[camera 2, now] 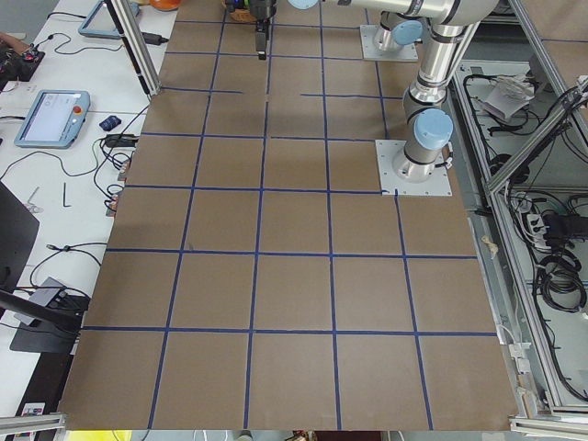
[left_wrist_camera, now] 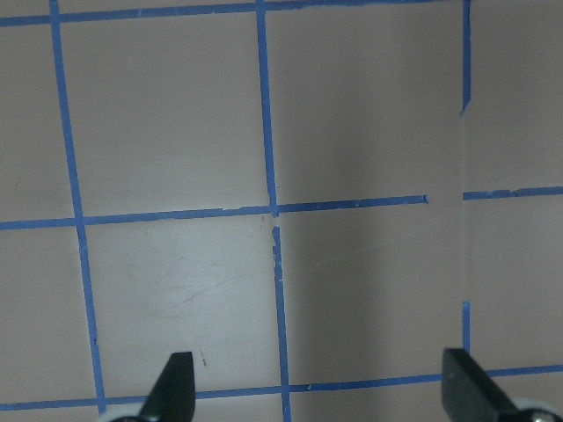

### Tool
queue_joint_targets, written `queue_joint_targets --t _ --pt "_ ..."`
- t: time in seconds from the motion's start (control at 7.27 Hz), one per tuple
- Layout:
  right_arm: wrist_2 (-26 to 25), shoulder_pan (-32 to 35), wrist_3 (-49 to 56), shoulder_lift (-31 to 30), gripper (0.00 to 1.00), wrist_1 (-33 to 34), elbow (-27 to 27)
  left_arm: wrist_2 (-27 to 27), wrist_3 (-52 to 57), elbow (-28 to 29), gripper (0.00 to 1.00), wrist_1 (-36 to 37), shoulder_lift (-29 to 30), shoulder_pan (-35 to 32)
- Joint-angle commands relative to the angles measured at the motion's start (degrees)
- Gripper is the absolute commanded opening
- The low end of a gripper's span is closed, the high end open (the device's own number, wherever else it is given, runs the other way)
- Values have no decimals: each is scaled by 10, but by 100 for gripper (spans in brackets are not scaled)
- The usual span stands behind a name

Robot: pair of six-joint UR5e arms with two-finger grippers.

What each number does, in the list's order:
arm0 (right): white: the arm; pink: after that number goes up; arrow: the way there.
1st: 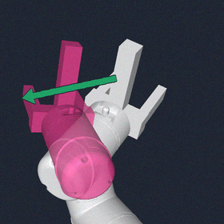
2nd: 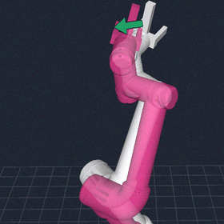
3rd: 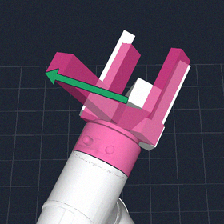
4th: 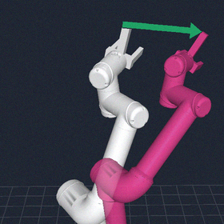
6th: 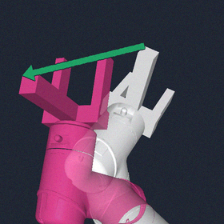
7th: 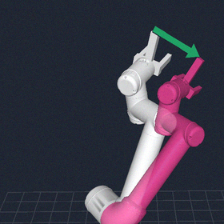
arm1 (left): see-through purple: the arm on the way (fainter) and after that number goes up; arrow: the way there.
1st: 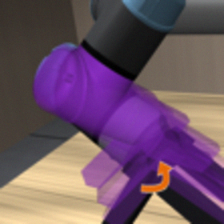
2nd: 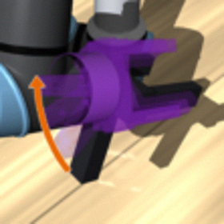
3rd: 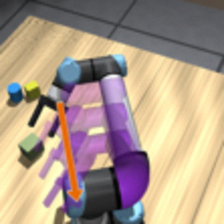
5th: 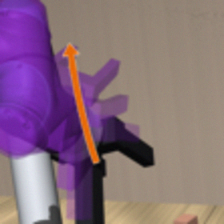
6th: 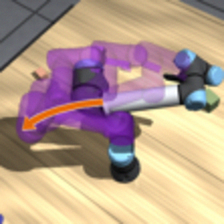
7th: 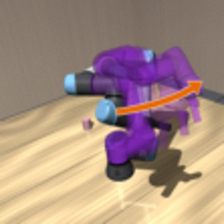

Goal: Put all apples into basket

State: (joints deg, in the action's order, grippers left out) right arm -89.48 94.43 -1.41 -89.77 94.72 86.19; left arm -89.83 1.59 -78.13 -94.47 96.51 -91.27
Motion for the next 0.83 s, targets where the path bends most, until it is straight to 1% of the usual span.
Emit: queue_joint_targets --t 0.0,0.69 --pt "1 -3 3 0 100 -6 0 -10 2 0 100 -2 3 -8" --pt "1 -1 4 0 100 -6 -1 -10 0 3 100 -1 7 -18"
